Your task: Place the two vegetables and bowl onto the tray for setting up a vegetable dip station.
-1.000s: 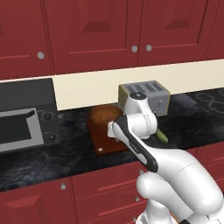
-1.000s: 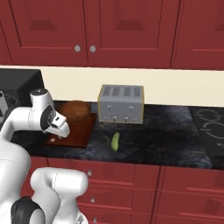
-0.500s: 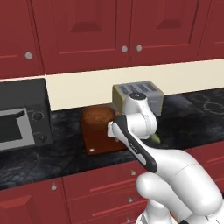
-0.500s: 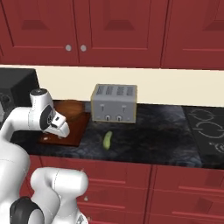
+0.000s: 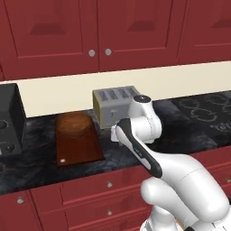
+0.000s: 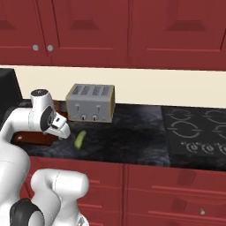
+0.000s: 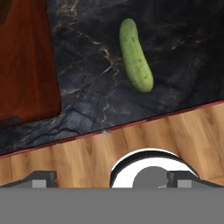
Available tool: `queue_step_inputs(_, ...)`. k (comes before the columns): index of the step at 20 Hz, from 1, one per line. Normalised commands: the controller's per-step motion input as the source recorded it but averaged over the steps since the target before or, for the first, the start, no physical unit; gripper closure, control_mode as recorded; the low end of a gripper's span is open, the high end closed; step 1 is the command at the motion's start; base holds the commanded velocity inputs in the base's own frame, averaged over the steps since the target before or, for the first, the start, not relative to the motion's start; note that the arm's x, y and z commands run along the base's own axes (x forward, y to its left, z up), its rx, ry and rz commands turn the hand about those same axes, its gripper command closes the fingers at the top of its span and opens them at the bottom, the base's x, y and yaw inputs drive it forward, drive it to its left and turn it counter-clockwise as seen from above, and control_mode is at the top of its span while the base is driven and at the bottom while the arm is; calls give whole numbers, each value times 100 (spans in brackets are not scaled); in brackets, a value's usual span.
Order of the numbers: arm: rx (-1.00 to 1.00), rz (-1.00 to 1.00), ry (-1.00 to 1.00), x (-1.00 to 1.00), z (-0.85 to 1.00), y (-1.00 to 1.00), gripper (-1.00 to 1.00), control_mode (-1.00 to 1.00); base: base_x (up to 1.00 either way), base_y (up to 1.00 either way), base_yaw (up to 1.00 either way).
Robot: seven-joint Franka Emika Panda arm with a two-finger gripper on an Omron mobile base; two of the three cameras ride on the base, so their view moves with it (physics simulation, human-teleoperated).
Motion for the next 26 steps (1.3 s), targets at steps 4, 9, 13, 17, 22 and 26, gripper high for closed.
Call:
queue_step_inputs(4, 0, 0, 0, 0, 0, 0, -100, 100, 0, -62, 0)
queue_step_inputs(9, 0, 0, 0, 0, 0, 0, -100, 100, 0, -62, 0)
queue_step_inputs(13, 0, 0, 0, 0, 0, 0, -100, 100, 0, -62, 0)
queue_step_inputs(17, 0, 0, 0, 0, 0, 0, -100, 100, 0, -62, 0)
queue_step_inputs(22, 0, 0, 0, 0, 0, 0, -100, 100, 0, -62, 0)
queue_step_inputs(26, 0, 0, 0, 0, 0, 0, -100, 100, 0, -62, 0)
